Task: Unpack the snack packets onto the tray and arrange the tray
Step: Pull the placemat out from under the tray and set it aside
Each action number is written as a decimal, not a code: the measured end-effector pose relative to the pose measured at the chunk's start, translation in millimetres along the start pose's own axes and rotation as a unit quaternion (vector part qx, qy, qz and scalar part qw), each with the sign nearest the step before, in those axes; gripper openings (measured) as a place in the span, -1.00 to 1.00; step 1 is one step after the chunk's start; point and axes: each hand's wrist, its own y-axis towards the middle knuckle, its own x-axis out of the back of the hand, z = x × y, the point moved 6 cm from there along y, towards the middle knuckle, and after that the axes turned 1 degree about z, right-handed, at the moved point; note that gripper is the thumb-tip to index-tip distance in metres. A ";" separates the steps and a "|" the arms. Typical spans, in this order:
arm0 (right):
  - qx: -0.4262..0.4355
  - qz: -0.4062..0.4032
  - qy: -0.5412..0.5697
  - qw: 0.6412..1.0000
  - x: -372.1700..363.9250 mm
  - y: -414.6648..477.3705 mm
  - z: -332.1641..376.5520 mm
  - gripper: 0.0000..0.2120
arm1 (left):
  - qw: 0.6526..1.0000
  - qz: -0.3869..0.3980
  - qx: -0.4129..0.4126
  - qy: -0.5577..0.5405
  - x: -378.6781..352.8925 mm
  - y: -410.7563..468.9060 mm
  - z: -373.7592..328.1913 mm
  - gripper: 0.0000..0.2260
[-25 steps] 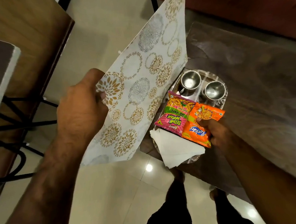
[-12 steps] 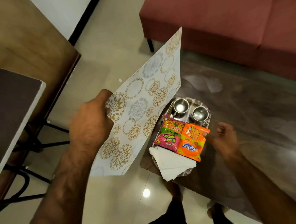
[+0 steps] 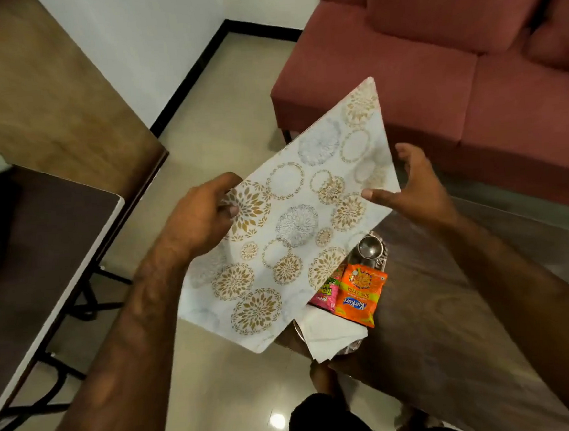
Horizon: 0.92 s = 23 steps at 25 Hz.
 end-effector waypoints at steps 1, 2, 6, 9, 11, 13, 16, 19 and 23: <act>0.003 0.006 0.004 1.000 9.4 0.5 3.9 0.01 | 1.000 0.022 -0.013 -0.017 -5.5 2.8 -2.5 -0.76; 0.000 0.010 0.014 1.000 18.8 -0.7 5.0 0.01 | 0.998 0.043 -0.023 -0.038 -10.7 5.2 -4.7 -0.77; -0.054 0.025 0.056 0.997 46.4 -17.6 -15.9 -0.42 | 0.982 0.118 -0.038 -0.144 -26.6 12.3 -6.5 -0.74; -0.073 0.015 0.088 0.993 65.4 -39.5 -35.6 -0.78 | 0.969 0.163 -0.032 -0.184 -39.9 19.6 -8.8 -0.80; -0.071 0.000 0.099 0.992 79.9 -55.6 -44.9 -0.68 | 0.964 0.192 -0.020 -0.183 -51.3 23.3 -10.7 -0.84; -0.079 -0.027 0.120 0.989 99.0 -72.9 -56.0 -0.68 | 0.967 0.211 -0.013 -0.139 -58.6 25.4 -8.0 -0.80; -0.119 -0.077 0.158 0.977 134.7 -100.5 -83.0 -0.78 | 0.973 0.203 0.023 -0.111 -63.8 26.2 11.9 -0.81; -0.177 -0.124 0.197 0.956 167.9 -134.6 -122.9 -0.82 | 0.964 0.122 0.091 -0.218 -73.3 23.2 26.6 -0.85; -0.255 -0.186 0.243 0.917 195.5 -179.4 -180.1 -0.78 | 0.915 0.140 0.162 -0.343 -131.4 7.0 8.0 -0.81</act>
